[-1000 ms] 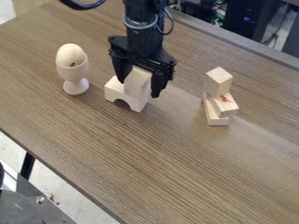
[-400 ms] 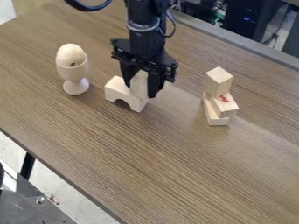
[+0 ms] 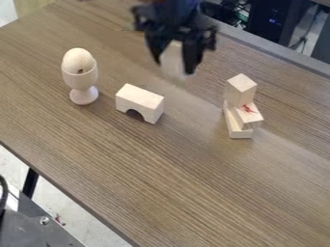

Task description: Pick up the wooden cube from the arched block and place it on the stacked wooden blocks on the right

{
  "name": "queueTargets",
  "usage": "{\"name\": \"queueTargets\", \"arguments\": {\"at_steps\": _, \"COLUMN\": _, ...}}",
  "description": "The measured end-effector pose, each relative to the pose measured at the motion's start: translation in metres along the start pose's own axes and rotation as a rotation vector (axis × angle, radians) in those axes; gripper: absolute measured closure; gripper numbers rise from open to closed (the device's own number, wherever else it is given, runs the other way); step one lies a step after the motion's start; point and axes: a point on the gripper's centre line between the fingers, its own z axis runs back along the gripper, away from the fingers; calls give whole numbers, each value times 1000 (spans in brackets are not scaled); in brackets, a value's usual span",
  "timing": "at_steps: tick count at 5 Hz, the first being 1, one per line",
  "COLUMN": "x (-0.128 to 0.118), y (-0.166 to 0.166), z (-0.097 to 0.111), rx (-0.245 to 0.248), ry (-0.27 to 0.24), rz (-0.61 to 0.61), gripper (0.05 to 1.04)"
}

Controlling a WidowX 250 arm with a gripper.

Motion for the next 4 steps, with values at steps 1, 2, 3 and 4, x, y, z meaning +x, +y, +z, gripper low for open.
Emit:
{"name": "queueTargets", "arguments": {"at_steps": 1, "x": 2, "y": -35, "z": 9, "rx": 6, "ry": 24, "rz": -12, "gripper": 498}}
{"name": "queueTargets", "arguments": {"at_steps": 2, "x": -2, "y": -69, "z": 7, "rx": 21, "ry": 71, "rz": -9, "gripper": 498}}
{"name": "queueTargets", "arguments": {"at_steps": 3, "x": -8, "y": -104, "z": 1, "rx": 28, "ry": 124, "rz": 15, "gripper": 498}}
{"name": "queueTargets", "arguments": {"at_steps": 4, "x": -10, "y": -125, "z": -18, "rx": 32, "ry": 189, "rz": 99, "gripper": 498}}
